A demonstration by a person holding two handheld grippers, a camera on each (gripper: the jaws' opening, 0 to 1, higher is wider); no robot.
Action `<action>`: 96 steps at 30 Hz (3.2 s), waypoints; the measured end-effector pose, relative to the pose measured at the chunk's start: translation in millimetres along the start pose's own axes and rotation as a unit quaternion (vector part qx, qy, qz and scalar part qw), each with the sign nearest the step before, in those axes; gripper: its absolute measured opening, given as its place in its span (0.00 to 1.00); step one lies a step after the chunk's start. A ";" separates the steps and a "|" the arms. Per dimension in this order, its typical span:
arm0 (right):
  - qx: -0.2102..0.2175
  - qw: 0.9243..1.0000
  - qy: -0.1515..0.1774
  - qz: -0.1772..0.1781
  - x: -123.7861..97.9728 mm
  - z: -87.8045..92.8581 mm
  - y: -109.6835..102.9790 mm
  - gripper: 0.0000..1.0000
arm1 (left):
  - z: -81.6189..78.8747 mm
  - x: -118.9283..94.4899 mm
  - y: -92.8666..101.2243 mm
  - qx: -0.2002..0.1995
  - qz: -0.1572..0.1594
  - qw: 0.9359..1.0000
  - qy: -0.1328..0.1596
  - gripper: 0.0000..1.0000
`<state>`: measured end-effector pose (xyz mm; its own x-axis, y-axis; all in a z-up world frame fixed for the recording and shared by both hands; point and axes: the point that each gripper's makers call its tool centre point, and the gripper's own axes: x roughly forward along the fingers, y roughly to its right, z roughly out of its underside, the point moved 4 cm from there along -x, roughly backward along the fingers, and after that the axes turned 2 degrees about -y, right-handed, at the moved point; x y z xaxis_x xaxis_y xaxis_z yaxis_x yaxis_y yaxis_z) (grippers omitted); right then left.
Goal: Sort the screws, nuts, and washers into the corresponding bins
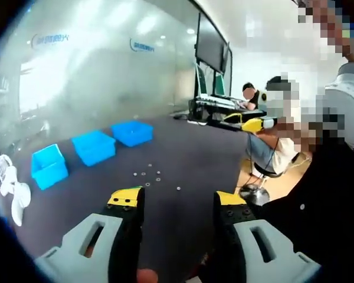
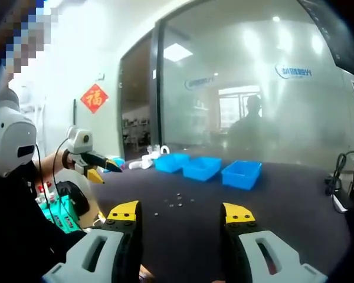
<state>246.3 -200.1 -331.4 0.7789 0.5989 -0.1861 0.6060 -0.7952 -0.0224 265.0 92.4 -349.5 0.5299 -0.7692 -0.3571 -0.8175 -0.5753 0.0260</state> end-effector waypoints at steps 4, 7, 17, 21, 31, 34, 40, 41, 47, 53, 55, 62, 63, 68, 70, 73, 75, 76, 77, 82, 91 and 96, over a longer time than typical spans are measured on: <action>0.005 1.000 -0.003 0.003 1.3 2.8 2.5 0.49 | 0.9 12.6 -1.5 -0.005 0.014 1.000 -0.013 0.44; 0.006 1.000 -0.005 0.003 2.9 3.6 3.8 0.49 | 4.0 21.1 -1.2 -0.009 0.020 0.999 -0.030 0.44; 0.001 1.000 -0.017 -0.008 8.3 11.7 4.8 0.49 | 4.3 53.3 3.8 -0.004 0.045 0.992 -0.114 0.40; -0.012 0.999 -0.026 -0.013 8.6 15.1 3.9 0.49 | 4.4 71.4 5.1 -0.023 0.048 0.987 -0.152 0.40; -0.038 0.998 -0.035 -0.029 3.9 22.3 -6.4 0.50 | 13.3 104.1 9.8 -0.044 0.047 0.968 -0.242 0.33; -0.042 0.998 -0.037 -0.033 1.3 24.9 -8.7 0.50 | 13.6 109.9 11.4 -0.034 0.045 0.962 -0.269 0.30; -0.043 0.997 -0.040 -0.040 -2.6 29.3 -10.4 0.50 | 13.9 118.9 17.5 -0.021 0.045 0.954 -0.296 0.28; -0.043 0.997 -0.040 -0.042 -3.4 30.2 -10.9 0.50 | 14.3 119.0 21.3 -0.021 0.045 0.953 -0.299 0.28; -0.053 0.995 -0.052 -0.060 -7.6 36.5 -15.9 0.50 | 20.2 120.3 29.6 -0.016 0.042 0.948 -0.316 0.27; -0.062 0.994 -0.053 -0.076 -11.6 39.2 -19.8 0.50 | 23.0 121.5 32.4 -0.015 0.035 0.946 -0.323 0.23; -0.064 0.993 -0.054 -0.079 -12.4 40.5 -20.5 0.50 | 23.6 123.9 31.4 -0.016 0.031 0.945 -0.324 0.23; -0.067 0.993 -0.052 -0.076 -17.5 44.1 -18.1 0.50 | 25.9 130.9 25.8 -0.014 0.018 0.942 -0.334 0.21; -0.066 0.994 -0.051 -0.075 -18.2 44.6 -17.4 0.50 | 26.5 132.2 25.0 -0.014 0.014 0.942 -0.335 0.20; -0.063 0.994 -0.050 -0.071 -21.7 47.0 -14.6 0.50 | 27.8 134.6 17.2 -0.024 0.007 0.939 -0.343 0.17; -0.062 0.994 -0.050 -0.070 -22.9 47.8 -13.7 0.50 | 28.7 135.7 15.7 -0.027 0.005 0.938 -0.344 0.16; -0.060 0.995 -0.049 -0.068 -24.2 48.7 -12.4 0.50 | 30.7 137.0 16.3 -0.032 0.012 0.937 -0.348 0.15; -0.059 0.995 -0.049 -0.067 -24.7 49.2 -12.1 0.50 | 31.3 138.3 14.8 -0.035 0.009 0.937 -0.346 0.13; -0.058 0.995 -0.048 -0.067 -24.7 49.4 -12.2 0.50 | 32.4 138.9 13.8 -0.034 0.007 0.937 -0.347 0.13; -0.058 0.995 -0.048 -0.067 -24.9 49.7 -12.2 0.50 | 33.9 139.0 12.7 -0.029 0.006 0.936 -0.350 0.13; -0.057 0.995 -0.049 -0.069 -25.0 51.0 -12.6 0.50 | 34.4 139.5 8.1 -0.027 0.001 0.937 -0.348 0.10; -0.058 0.995 -0.047 -0.068 -25.2 49.6 -13.5 0.50 | 33.9 139.3 5.2 -0.007 -0.007 0.941 -0.339 0.04; -0.058 0.995 -0.043 -0.065 -25.3 47.5 -13.7 0.50 | 31.6 137.9 4.4 -0.019 -0.005 0.947 -0.321 0.03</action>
<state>210.7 -208.9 -373.0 0.6788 0.6815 -0.2735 0.7192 -0.6922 0.0604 327.4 -7.4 -428.1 0.2824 -0.4430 -0.8509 -0.7981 -0.6006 0.0478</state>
